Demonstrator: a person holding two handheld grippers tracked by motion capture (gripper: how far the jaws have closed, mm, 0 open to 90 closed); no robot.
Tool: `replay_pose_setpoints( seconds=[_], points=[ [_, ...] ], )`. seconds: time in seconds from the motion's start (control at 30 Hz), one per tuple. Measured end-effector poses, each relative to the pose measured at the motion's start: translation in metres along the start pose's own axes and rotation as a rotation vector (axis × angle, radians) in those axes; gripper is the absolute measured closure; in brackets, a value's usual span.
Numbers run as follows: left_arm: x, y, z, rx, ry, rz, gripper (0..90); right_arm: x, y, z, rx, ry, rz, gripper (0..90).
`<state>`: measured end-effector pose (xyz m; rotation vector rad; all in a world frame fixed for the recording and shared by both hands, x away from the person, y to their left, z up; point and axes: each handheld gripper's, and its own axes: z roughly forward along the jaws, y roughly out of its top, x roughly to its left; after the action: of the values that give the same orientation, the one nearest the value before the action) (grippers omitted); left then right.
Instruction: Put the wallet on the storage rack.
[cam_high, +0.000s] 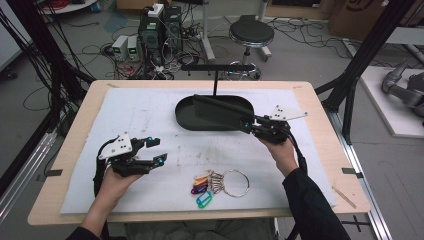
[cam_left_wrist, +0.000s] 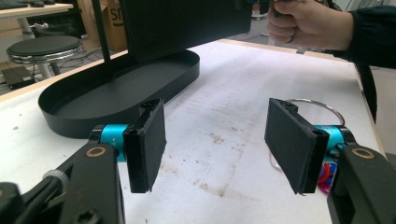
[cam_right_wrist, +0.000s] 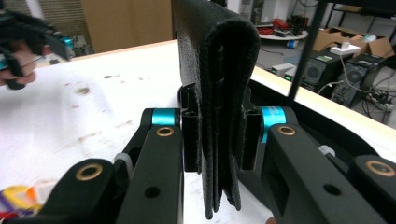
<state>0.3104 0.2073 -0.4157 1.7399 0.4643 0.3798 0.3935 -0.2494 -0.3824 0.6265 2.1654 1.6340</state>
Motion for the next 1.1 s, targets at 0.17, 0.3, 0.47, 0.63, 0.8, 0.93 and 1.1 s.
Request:
replay_pose_setpoints(
  seconds=[0.17,0.3,0.47,0.63,0.8,0.93,1.1],
  points=[
    [0.0,-0.001,-0.006,-0.002,0.01,0.003,38.6,-0.007,0.001,0.005,0.0,0.0,0.012,77.2],
    [-0.001,-0.001,-0.011,-0.016,0.022,0.002,38.9,-0.014,0.004,0.016,0.021,-0.008,0.01,77.2],
    [-0.002,-0.002,-0.013,-0.012,0.025,0.003,38.4,-0.02,0.007,0.026,0.007,-0.021,0.011,77.2],
    [-0.003,-0.002,-0.014,-0.014,0.027,0.003,38.4,-0.027,0.011,0.039,0.052,-0.027,-0.008,77.2],
    [-0.003,-0.002,-0.014,-0.011,0.024,0.005,38.4,-0.033,0.008,0.05,0.029,-0.041,0.007,77.2],
    [-0.004,-0.003,-0.013,-0.011,0.019,0.005,38.4,-0.039,0.001,0.057,0.039,-0.06,0.016,77.2],
    [-0.004,-0.003,-0.012,-0.013,0.017,0.004,38.4,-0.053,-0.01,0.069,0.087,-0.075,0.053,77.2]
  ],
)
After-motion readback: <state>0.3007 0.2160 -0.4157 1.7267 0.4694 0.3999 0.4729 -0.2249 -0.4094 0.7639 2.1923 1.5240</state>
